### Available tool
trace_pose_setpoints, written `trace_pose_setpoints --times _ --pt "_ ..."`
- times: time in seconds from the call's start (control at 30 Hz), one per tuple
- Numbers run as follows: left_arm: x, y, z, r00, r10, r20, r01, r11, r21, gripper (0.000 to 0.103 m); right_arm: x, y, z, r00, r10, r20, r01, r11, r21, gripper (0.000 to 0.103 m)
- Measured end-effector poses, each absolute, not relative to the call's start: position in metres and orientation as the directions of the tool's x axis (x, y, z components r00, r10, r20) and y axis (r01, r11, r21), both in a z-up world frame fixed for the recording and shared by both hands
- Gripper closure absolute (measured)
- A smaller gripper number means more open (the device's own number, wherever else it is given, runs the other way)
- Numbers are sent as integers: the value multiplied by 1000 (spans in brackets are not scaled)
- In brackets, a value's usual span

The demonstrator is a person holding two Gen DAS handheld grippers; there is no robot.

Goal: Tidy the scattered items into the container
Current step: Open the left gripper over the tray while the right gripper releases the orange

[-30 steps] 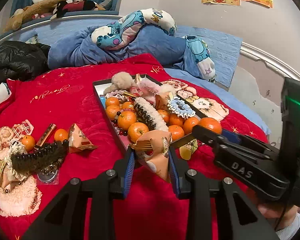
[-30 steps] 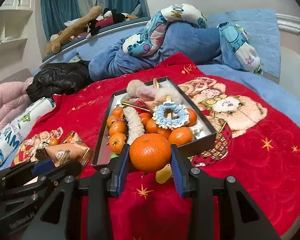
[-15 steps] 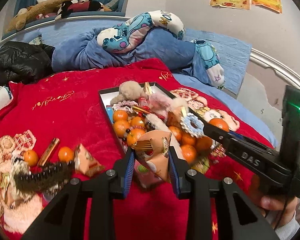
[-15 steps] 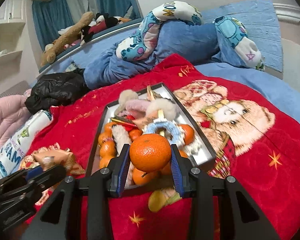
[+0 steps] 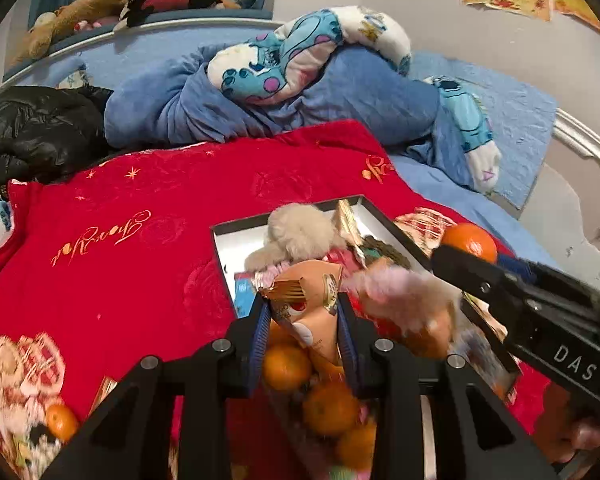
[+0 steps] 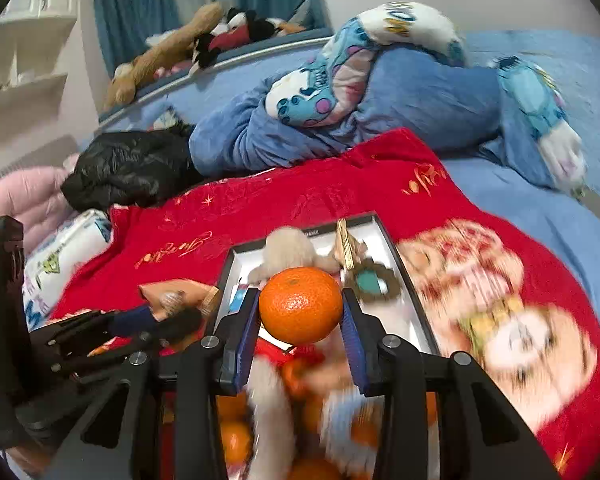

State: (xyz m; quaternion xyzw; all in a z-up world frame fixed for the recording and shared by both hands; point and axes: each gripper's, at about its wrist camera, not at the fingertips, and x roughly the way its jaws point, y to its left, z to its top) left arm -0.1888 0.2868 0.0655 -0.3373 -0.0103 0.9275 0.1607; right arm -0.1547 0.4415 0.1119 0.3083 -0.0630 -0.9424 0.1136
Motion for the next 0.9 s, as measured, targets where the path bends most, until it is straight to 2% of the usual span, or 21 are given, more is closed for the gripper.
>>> trace_pose_setpoints --times 0.17,0.27,0.43,0.53,0.63,0.67,0.77,0.8,0.83,0.9 --pt "-232 304 52 -665 314 -677 -315 -941 -127 70 -205 442 107 -734 -260 -628 201 -966 164 65" --pt "-246 307 43 -679 295 -672 -289 -949 -125 70 -229 447 97 -719 -241 -652 173 -971 168 65" --pt "-259 302 22 -637 358 -683 -311 -930 -197 70 -265 450 72 -664 -185 -725 154 -982 109 63" --pt "-269 302 12 -644 302 -703 -272 -949 -159 70 -283 459 63 -622 -195 -759 136 -981 141 63" --pt "-275 304 5 -633 301 -713 -264 -950 -166 70 -284 464 63 -621 -211 -755 133 -978 163 63" --pt "-275 303 4 -635 292 -716 -254 -953 -164 69 -283 465 63 -624 -230 -746 139 -973 184 61" --pt "-277 306 5 -648 259 -716 -230 -963 -140 65 -276 469 64 -635 -280 -720 154 -959 237 39" --pt "-277 305 6 -655 253 -712 -227 -965 -134 62 -274 468 66 -644 -302 -703 173 -952 252 35" --pt "-276 306 5 -659 246 -711 -226 -966 -124 53 -269 469 69 -659 -332 -675 197 -942 270 34" --pt "-276 307 5 -662 259 -704 -247 -961 -121 44 -264 468 75 -682 -353 -640 219 -934 281 32"
